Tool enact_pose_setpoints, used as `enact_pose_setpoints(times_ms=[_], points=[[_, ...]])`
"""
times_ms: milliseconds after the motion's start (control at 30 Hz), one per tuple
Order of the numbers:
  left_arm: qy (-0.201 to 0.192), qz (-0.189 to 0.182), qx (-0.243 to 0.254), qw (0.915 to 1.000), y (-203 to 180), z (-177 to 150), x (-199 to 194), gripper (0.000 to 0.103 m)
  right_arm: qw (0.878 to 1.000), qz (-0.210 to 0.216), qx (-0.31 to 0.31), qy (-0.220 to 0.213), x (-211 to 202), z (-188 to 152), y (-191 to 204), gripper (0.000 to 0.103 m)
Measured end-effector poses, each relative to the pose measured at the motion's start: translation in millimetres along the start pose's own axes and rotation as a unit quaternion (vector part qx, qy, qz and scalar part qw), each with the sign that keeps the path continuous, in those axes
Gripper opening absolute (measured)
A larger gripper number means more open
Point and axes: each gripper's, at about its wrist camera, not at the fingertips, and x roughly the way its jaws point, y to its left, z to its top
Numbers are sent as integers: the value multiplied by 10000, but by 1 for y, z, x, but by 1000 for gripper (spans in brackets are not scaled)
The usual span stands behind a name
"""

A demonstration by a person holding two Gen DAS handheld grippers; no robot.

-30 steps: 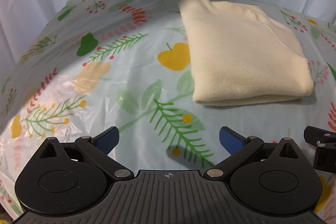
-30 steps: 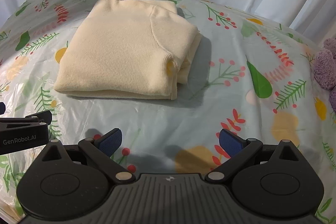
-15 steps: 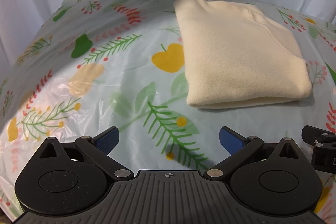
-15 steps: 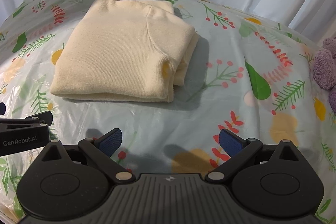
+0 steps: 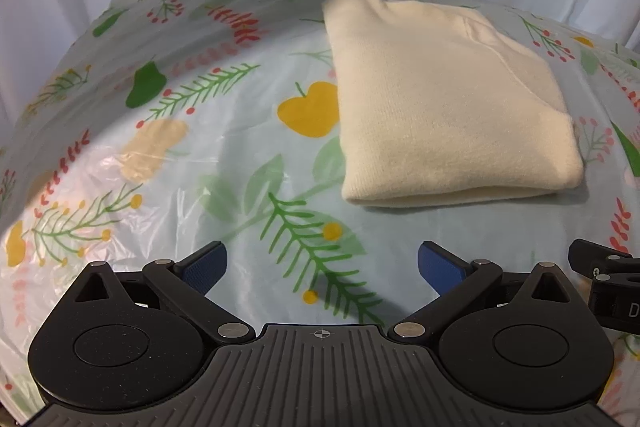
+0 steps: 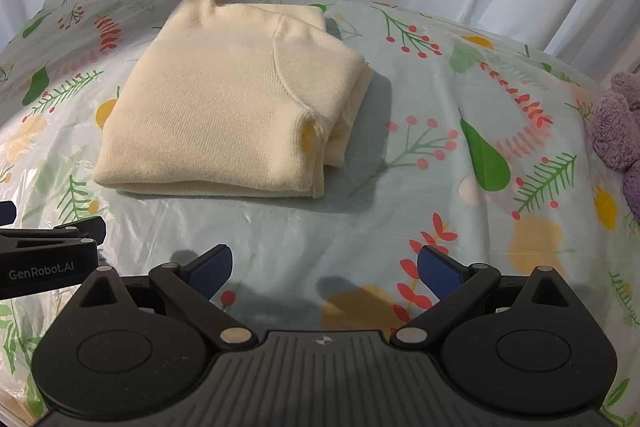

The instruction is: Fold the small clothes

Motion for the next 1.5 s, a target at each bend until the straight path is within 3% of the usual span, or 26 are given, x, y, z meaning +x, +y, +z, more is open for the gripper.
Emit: enact_pose_setpoints(times_ms=[1500], points=[[115,-20,3,9999,-8,4,4,103,9999,33,54,-128,-8,0,-7,99]])
